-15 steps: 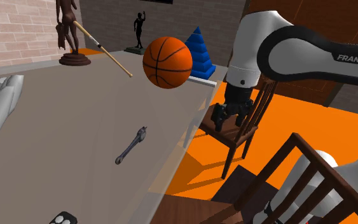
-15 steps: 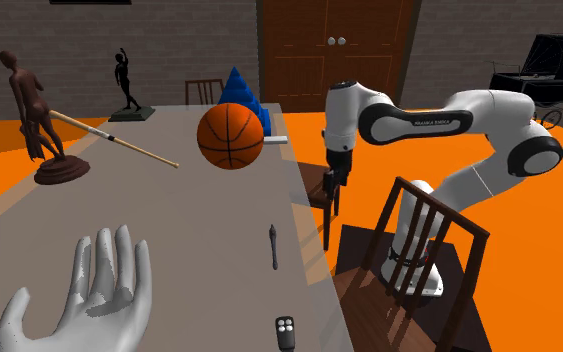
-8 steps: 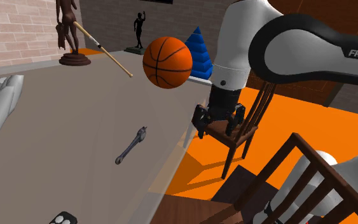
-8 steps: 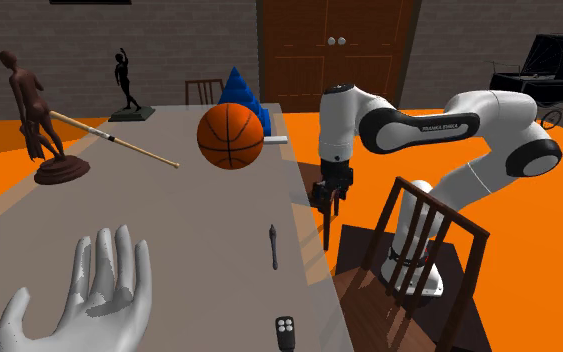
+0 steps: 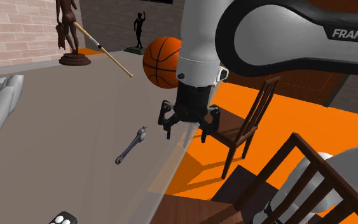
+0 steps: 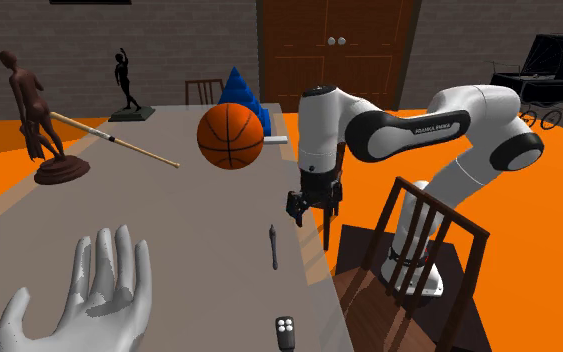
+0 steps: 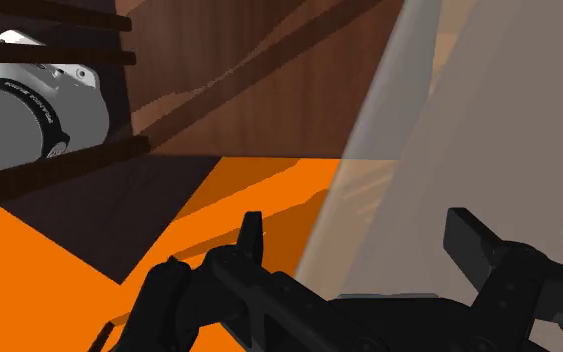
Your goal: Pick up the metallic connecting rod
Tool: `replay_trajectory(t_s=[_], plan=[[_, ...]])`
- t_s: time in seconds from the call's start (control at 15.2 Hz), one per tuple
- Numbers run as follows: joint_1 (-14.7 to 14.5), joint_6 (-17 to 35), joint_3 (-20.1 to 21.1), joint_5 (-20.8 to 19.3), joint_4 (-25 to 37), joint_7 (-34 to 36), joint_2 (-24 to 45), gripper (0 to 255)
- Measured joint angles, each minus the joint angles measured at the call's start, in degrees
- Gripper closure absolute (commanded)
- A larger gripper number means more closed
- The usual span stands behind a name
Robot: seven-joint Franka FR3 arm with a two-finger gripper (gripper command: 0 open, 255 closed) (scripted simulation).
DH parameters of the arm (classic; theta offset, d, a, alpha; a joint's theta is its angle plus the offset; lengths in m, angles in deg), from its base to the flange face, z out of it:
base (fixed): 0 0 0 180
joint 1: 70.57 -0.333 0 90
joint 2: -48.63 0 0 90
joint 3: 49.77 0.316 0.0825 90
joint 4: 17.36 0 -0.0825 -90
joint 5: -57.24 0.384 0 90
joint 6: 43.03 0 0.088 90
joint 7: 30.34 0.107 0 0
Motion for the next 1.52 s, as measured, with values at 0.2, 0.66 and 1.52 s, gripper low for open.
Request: replay_trajectory(t_s=[0.2, 0.66, 1.52], plan=[[3.8, 1.1, 6.5, -1.7, 6.8, 9.9, 6.8, 0], [10.2, 1.5, 24.3, -17.0, 24.2, 37.5, 29.3, 0], [10.1, 7.3, 24.5, -17.5, 19.2, 39.2, 29.5, 255]])
